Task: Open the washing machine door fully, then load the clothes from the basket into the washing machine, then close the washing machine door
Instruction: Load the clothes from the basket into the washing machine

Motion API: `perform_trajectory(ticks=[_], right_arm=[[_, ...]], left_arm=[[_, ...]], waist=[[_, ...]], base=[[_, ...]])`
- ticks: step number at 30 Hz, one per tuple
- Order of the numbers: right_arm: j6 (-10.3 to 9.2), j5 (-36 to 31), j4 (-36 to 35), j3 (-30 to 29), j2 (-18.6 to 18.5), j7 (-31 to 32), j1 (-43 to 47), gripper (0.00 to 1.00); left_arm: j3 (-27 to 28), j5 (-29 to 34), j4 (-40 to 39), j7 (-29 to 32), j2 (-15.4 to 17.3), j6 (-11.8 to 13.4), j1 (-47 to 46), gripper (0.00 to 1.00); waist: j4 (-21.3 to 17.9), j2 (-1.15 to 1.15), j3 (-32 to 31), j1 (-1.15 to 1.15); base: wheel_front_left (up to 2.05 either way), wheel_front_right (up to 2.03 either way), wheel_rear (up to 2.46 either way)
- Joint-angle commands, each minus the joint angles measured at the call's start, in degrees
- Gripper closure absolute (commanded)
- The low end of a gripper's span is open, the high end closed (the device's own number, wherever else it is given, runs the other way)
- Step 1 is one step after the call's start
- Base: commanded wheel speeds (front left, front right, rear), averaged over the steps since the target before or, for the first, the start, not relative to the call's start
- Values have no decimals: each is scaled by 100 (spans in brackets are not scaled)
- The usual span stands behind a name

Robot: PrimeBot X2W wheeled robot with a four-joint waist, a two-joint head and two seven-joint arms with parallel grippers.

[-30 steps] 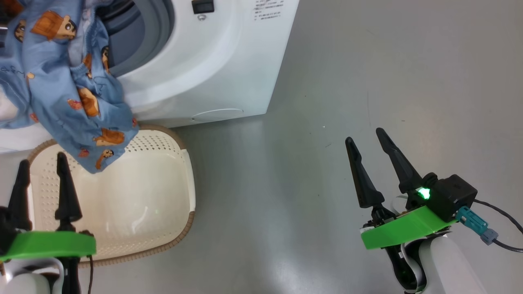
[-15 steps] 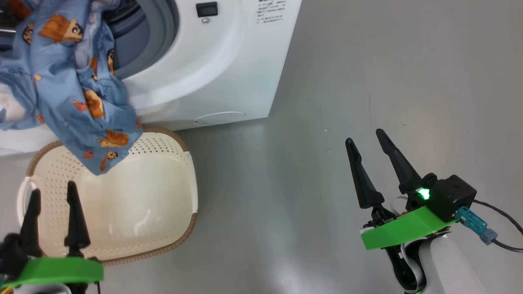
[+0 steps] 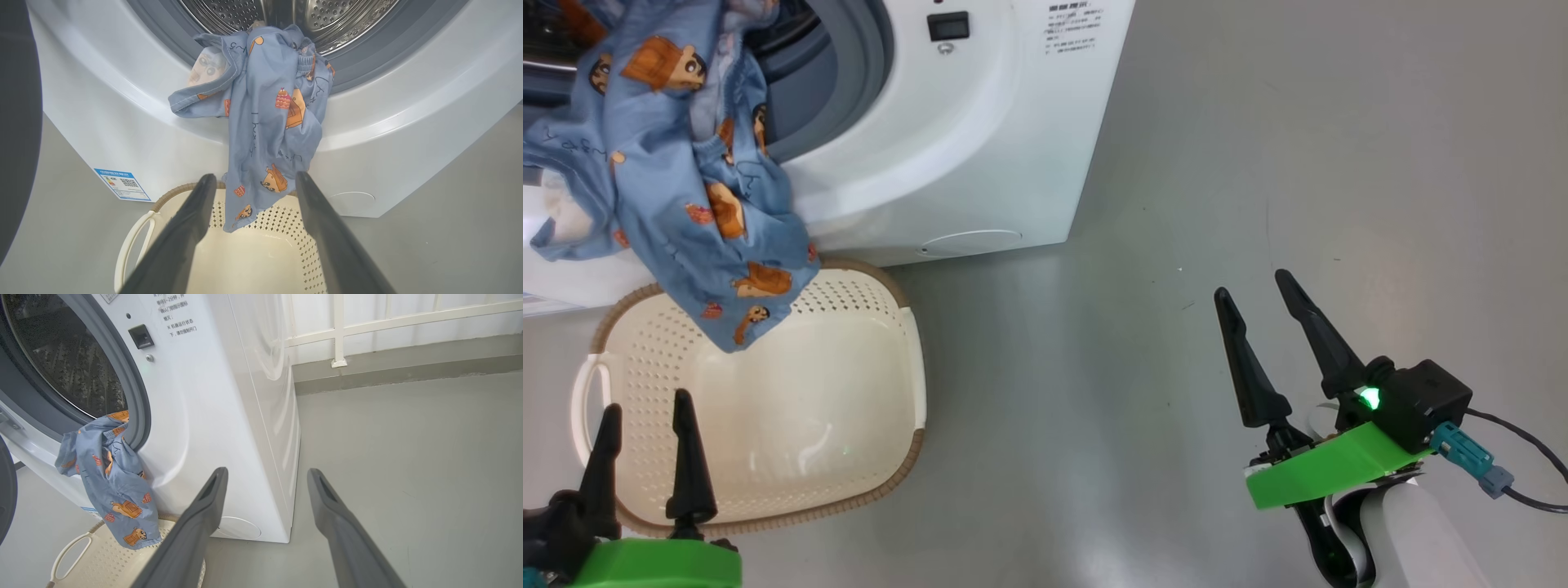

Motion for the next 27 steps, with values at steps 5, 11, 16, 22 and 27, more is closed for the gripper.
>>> perform_trajectory(ticks=[5, 11, 16, 22, 27], right_arm=[[35, -4, -117, 140, 18, -27, 122, 0], [35, -2, -125, 136, 18, -27, 131, 0], [35, -25, -105, 120, 18, -27, 120, 0], [35, -96, 36, 76, 18, -27, 122, 0], [35, -171, 144, 50, 18, -27, 96, 0]], left_arm=[[154, 14, -93, -32, 64, 30, 89, 0], [56, 63, -86, -32, 60, 9, -13, 0], [33, 102, -159, -32, 58, -7, -134, 0], [20, 101, -194, -32, 56, -21, -230, 0], [-6, 74, -172, -32, 56, -44, -314, 0]], waist=[[-3, 0, -11, 0], [-14, 0, 25, 0], [-27, 0, 79, 0], [-44, 0, 159, 0], [-34, 0, 257, 0]], base=[[0, 0, 0], [0, 0, 0], [0, 0, 0], [0, 0, 0], [0, 0, 0]])
